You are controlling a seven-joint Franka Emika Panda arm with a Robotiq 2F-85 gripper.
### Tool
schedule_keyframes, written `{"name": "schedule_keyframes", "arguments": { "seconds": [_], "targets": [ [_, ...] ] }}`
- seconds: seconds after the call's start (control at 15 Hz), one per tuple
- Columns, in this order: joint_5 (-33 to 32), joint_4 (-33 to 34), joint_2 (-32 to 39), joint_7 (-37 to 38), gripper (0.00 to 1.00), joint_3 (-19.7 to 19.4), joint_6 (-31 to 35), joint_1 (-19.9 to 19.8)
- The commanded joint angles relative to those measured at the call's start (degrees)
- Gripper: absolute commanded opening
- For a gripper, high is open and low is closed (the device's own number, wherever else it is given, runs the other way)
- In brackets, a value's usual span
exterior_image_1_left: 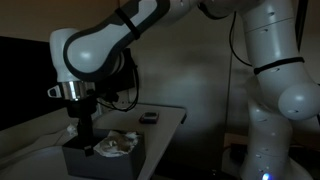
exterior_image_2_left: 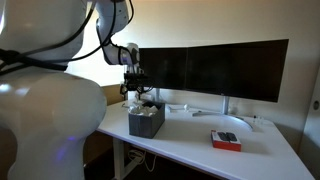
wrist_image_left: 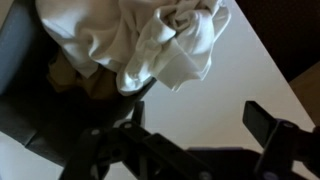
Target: Put the shirts inside the basket
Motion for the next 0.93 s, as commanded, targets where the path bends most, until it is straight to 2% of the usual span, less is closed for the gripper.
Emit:
{"name": "schedule_keyframes", "arguments": {
  "seconds": [0.0,0.2,0.27,0.33,0.87],
  "targets": [
    [3.4,-2.1,-1.0,-2.4,1.0,0.4,-1.6,-1.0],
    [4.8,-2.9,-1.0,-2.5,1.0,0.3,-2.2,-1.3],
    [4.7,-3.2,-1.0,-2.3,0.75,0.2,-2.5,-1.3],
    [4.4,-3.3,-1.1,-2.1,0.73,0.1,-2.7,-1.2],
    [3.8,-3.4,-1.0,-1.6,0.2,-0.9,-4.8,-1.4]
  ]
}}
